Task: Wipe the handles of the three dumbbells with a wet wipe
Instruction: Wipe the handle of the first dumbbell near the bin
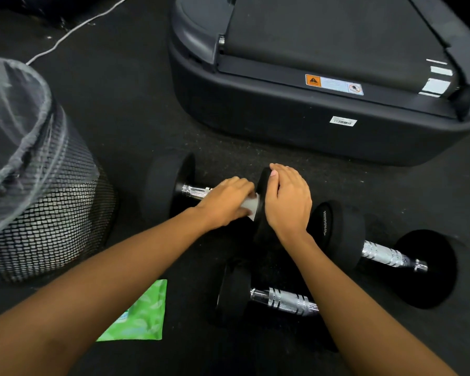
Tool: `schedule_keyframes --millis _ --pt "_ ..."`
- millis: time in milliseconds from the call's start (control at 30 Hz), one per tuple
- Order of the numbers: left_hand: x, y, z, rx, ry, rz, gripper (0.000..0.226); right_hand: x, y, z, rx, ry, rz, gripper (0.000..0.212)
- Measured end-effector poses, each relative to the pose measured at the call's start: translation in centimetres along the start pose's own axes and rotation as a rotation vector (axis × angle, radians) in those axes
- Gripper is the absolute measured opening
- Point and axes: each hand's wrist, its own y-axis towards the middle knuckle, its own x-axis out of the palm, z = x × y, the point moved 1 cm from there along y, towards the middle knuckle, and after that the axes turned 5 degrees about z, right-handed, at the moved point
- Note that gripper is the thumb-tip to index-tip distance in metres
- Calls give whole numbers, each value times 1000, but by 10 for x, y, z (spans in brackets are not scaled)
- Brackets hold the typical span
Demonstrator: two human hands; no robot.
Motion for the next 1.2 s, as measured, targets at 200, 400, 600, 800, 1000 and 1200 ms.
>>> schedule_keyframes --millis 200,400,600,800,1000,1200 --pt "-4 -15 -15 26 6 2 34 0 0 1 2 0 -4 40" --pt "-4 -16 -7 23 15 47 32 0 0 0 10 7 -1 39" --pt "6 -7 4 -33 -17 30 35 -2 0 -2 17 15 8 40" --pt "-5 0 -8 -178 -207 -147 38 -4 -1 -4 14 8 -4 40" --pt "-4 -4 8 -77 2 -31 34 -3 -2 -4 16 3 0 40" --pt "5 -10 10 -40 -21 87 32 -3 -2 -2 9 6 -3 41"
